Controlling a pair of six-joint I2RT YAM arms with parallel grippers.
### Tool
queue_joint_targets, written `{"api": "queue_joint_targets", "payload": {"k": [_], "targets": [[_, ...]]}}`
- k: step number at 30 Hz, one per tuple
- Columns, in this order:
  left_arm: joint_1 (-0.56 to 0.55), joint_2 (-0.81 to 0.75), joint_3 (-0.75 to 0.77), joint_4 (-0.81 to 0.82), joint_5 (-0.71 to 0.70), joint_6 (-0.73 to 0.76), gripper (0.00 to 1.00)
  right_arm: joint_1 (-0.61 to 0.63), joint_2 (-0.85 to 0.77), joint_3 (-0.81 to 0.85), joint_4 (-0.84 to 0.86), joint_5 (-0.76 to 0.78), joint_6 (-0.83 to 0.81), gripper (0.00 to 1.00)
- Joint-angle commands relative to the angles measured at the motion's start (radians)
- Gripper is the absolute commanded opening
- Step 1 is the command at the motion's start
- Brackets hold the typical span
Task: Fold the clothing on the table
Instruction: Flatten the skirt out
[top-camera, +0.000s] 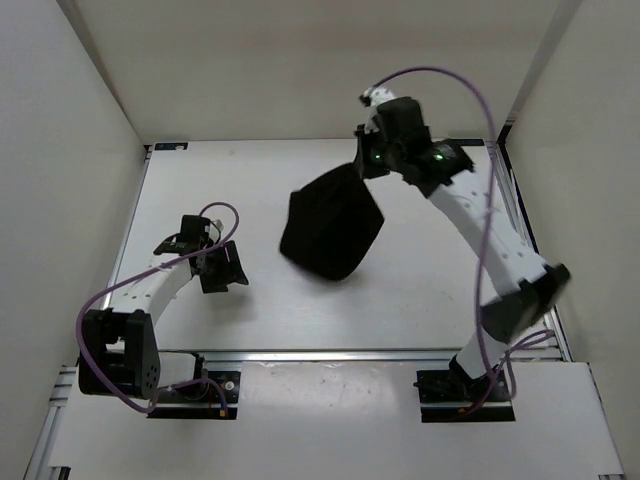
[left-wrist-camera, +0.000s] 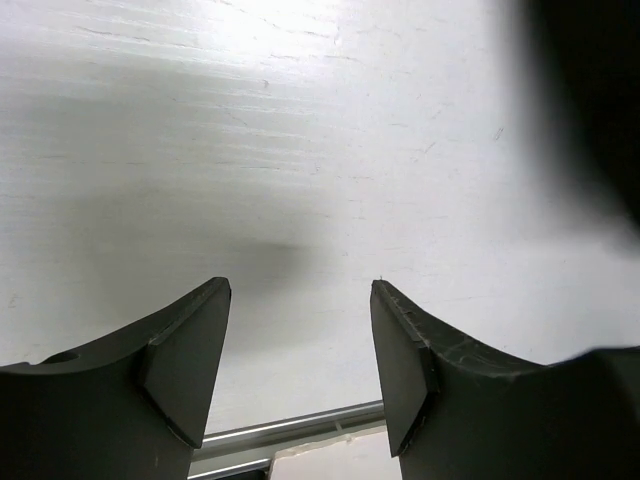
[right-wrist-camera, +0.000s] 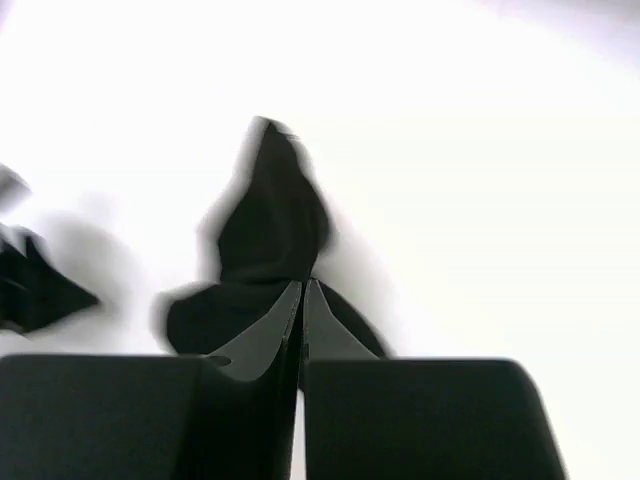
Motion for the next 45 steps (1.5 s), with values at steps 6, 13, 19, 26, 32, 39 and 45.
{"api": "queue_joint_targets", "payload": {"k": [6,13,19,26,32,39,45], "targets": [[-0.018,0.026,0.018,0.024,0.022,0.011,0.69,0.15,-0.298,-0.195,0.353,0.409,-0.113,0.0],[-0.027,0.043,0.022,0.029,0.032,0.009,0.69,0.012,-0.213,-0.157,0.255,0.18,-0.015,0.0],[-0.021,0.039,0.016,0.024,0.028,0.019,0.68,-0.015,-0.105,-0.067,0.231,0.006,0.014,0.0],[-0.012,0.051,0.026,0.02,0.034,0.017,0.69,0.02,-0.148,-0.046,0.378,-0.097,-0.039,0.0],[-0.024,0.059,0.041,0.021,0.034,0.019,0.68,0.05,-0.362,-0.313,0.678,-0.083,-0.076,0.0],[-0.035,0.068,0.039,0.021,0.034,0.019,0.68,-0.026,-0.481,-0.514,0.59,-0.031,0.066,0.0],[-0.031,0.045,0.018,0.021,0.026,0.017,0.69,-0.097,-0.767,-0.836,0.445,-0.003,0.234,0.0]]}}
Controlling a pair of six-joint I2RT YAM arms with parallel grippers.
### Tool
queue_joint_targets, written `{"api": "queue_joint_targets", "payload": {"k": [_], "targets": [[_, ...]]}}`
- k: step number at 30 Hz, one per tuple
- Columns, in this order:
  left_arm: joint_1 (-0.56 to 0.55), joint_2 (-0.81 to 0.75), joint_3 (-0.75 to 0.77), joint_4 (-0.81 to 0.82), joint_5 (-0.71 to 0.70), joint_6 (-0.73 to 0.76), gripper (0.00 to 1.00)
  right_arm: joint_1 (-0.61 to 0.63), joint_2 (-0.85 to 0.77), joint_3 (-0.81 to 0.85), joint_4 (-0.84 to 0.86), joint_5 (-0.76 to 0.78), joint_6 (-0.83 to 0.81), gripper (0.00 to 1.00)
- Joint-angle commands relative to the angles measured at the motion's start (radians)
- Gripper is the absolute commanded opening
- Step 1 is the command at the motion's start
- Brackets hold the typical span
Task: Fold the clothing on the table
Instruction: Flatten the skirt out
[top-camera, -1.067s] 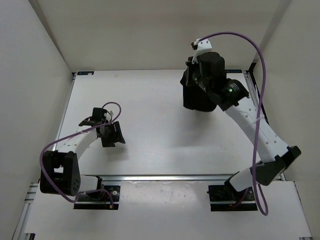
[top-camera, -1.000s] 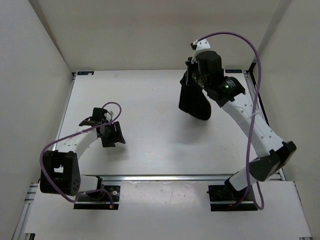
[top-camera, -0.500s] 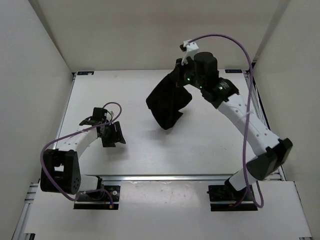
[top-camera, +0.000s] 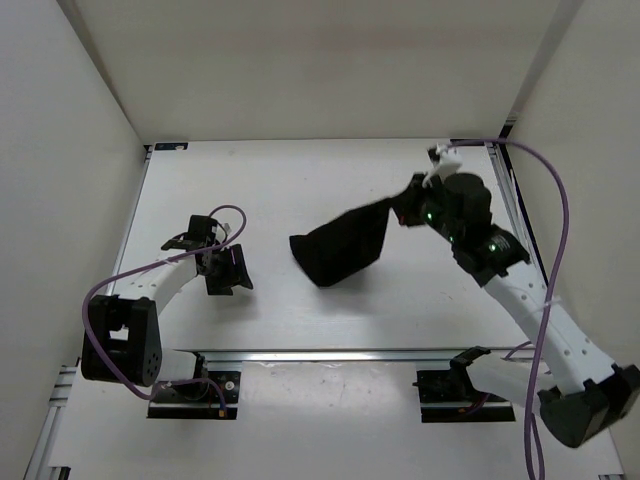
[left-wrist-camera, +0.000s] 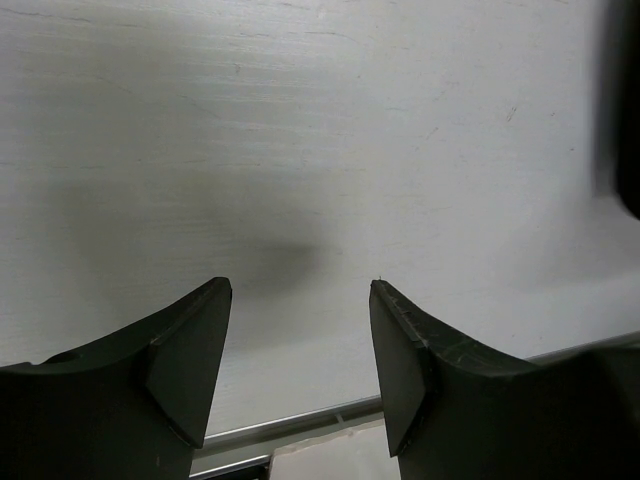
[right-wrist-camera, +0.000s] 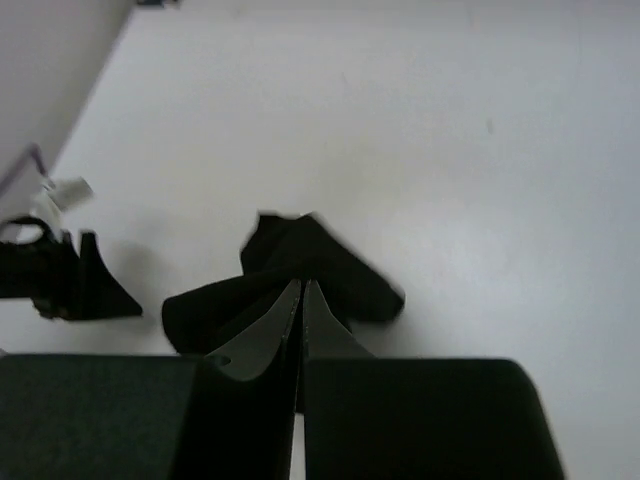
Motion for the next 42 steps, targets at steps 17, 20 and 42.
{"api": "queue_joint_targets", "payload": {"k": [17,20,42], "targets": [[-0.023,-0.013,0.009,0.029,0.013,-0.014,0.68,0.167,-0.252,-0.154,0.011,-0.034,-0.015,0.0],[-0.018,-0.007,0.0,0.03,0.01,-0.014,0.68,0.304,-0.244,-0.09,0.02,0.079,-0.112,0.0],[-0.089,0.078,0.02,0.056,-0.004,-0.054,0.66,-0.191,0.145,-0.083,0.183,-0.175,-0.088,0.0]]}}
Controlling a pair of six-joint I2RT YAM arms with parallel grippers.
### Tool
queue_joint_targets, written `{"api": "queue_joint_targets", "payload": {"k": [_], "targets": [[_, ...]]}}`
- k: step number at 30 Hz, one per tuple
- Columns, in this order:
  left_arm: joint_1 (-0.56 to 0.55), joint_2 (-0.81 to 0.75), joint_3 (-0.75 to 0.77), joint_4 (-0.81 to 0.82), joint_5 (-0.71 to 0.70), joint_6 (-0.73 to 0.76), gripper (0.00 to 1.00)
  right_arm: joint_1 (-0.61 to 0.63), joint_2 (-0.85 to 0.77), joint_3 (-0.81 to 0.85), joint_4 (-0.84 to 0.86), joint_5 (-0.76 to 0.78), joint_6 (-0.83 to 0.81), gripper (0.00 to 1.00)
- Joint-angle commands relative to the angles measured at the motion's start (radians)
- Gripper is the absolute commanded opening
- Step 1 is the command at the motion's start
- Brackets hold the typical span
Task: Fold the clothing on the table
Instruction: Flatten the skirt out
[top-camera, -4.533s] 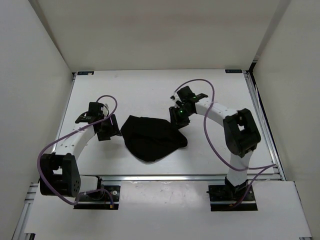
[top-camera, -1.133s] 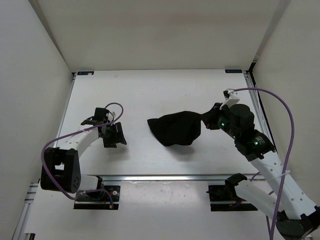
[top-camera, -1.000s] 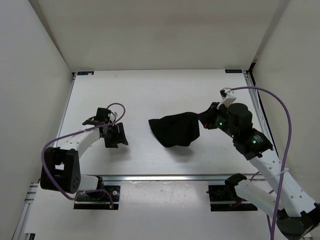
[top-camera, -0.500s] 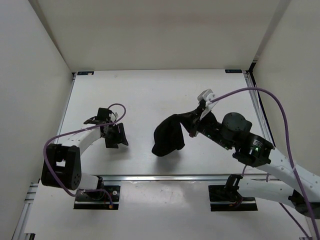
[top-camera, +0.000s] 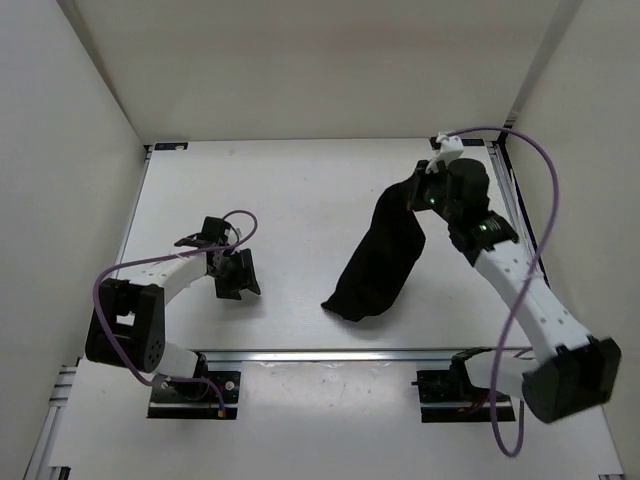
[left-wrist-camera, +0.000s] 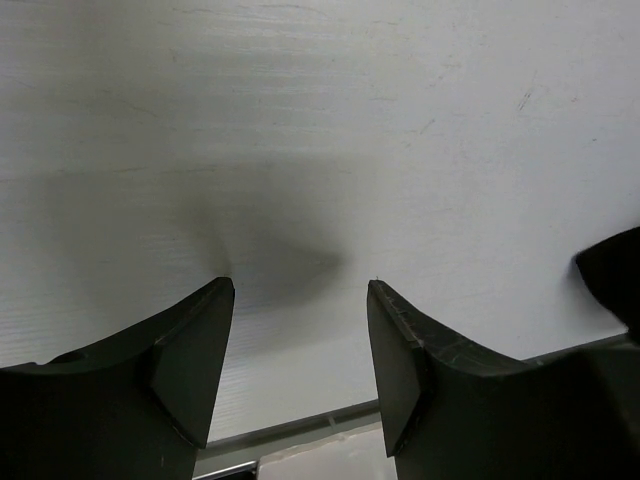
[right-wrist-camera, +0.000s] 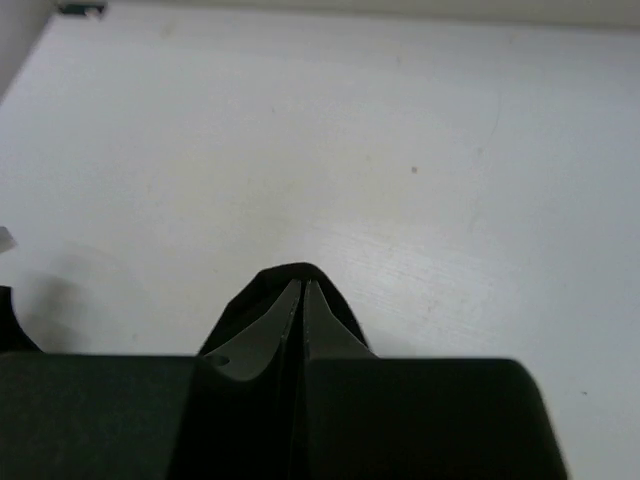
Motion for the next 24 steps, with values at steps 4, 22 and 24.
{"api": "queue_joint_targets", "payload": {"k": [4,22,24], "targets": [[0.007,0.01,0.03,0.026,0.001,-0.018,0.67,-0.111,0.385,0.286,-0.08,-0.113,0.025,0.42],[-0.028,0.08,0.045,0.037,0.052,0.001,0.67,-0.07,0.239,-0.081,-0.432,-0.083,0.079,0.57],[-0.042,0.083,0.054,0.045,0.057,0.002,0.68,-0.084,0.217,-0.17,-0.406,-0.1,0.105,0.57]]}}
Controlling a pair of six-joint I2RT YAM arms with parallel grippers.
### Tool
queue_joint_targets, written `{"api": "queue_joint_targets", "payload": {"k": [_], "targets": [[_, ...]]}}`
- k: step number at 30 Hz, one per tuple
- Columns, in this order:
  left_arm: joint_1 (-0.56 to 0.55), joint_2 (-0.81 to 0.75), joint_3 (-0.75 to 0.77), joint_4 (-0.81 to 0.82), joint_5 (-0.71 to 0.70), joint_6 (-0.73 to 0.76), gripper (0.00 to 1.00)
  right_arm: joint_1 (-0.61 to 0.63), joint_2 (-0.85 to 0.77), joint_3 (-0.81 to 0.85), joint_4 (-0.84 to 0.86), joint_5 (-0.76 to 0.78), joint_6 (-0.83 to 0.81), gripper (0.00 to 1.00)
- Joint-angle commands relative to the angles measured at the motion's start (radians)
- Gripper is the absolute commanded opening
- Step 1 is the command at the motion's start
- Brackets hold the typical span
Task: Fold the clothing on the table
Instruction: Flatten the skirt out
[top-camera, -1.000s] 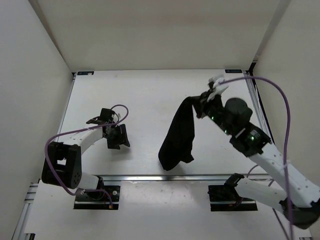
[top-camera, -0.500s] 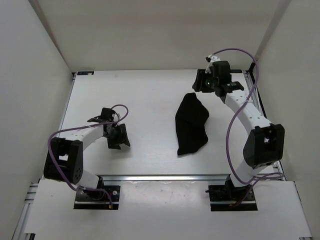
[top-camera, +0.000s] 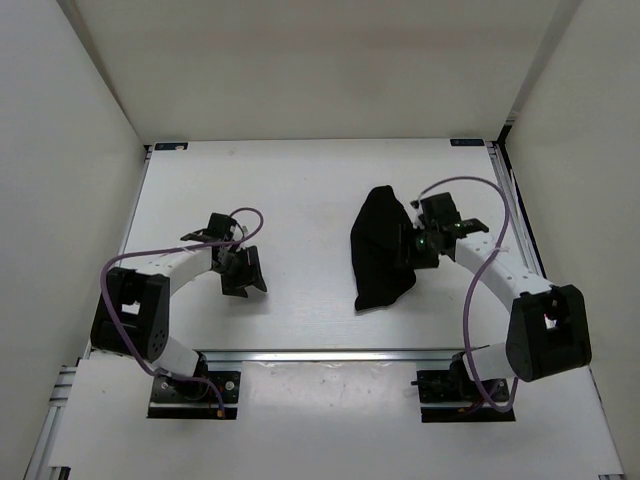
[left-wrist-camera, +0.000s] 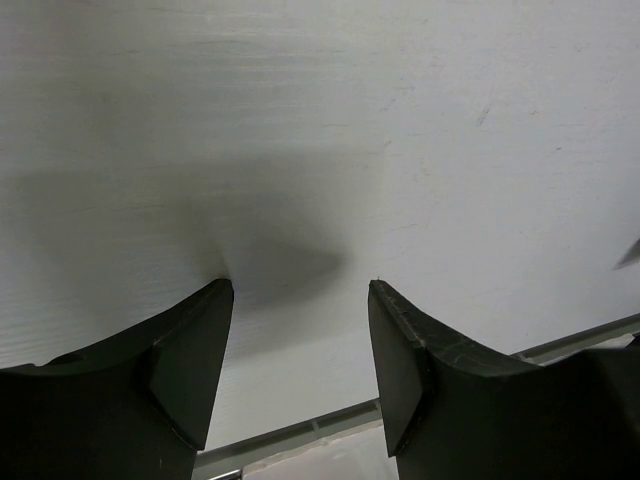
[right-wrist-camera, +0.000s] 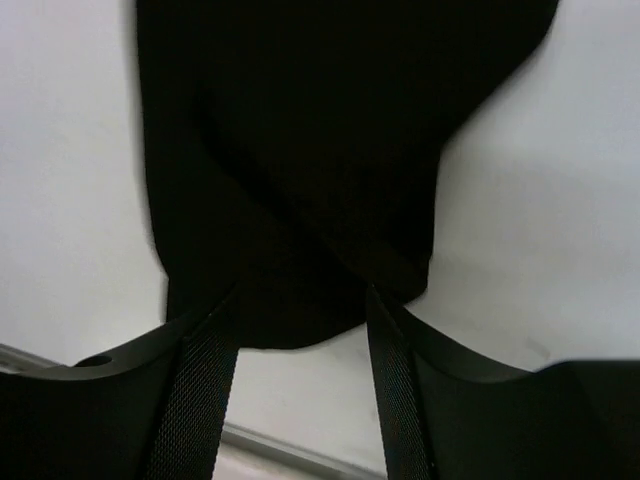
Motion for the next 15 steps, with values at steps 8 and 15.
{"api": "queue_joint_targets", "payload": {"k": [8,15], "targets": [[-0.058,0.077,0.08,0.023,0.024,0.017,0.67,-0.053,0.017,-0.131,0.109,-0.037,0.072,0.46],[-0.095,0.077,0.117,0.038,0.044,0.011,0.6,-0.015,0.046,-0.005,0.086,-0.01,0.08,0.0]]}}
